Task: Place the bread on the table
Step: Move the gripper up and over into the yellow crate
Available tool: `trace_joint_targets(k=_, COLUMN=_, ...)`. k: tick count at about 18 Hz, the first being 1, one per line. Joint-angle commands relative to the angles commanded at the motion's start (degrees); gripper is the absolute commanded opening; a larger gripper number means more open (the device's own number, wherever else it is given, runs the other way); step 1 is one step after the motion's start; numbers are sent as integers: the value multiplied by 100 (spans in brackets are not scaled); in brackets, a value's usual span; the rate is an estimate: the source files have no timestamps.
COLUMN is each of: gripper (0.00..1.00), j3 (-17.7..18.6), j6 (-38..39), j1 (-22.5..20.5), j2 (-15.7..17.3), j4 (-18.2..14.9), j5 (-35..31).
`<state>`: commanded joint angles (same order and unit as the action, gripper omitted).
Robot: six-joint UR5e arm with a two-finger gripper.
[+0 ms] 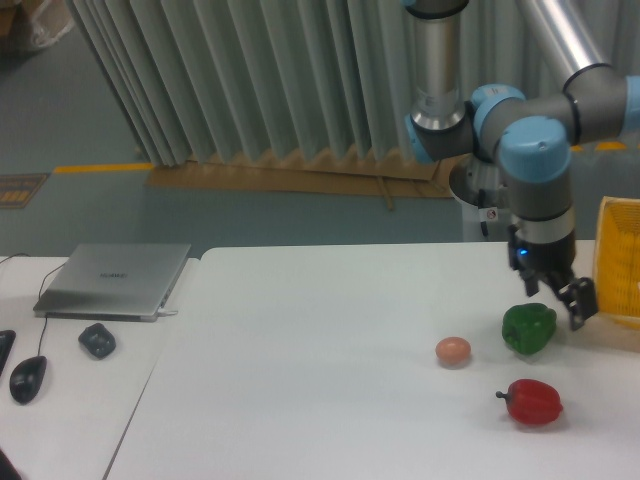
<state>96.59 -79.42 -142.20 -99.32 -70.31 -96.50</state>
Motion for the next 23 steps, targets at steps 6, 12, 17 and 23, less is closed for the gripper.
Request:
trace_joint_targets(k=6, gripper=100, j3=290, j6=-451, j1=-308, j2=194, j4=17, j5=9)
trace_joint_targets(k=12, gripper=100, j3=563, j6=-1444, j1=-712, j2=378, j4=44, j5=62)
trace_joint_targets(k=17, gripper=100, j3=827, j6=-1602, j1=-862, j2=431, j4=35, j5=-26)
trace_joint_targets(k=23, gripper=100, j3=862, j6=-2943, j1=-1406, j2=440, j4=61, j5=-457)
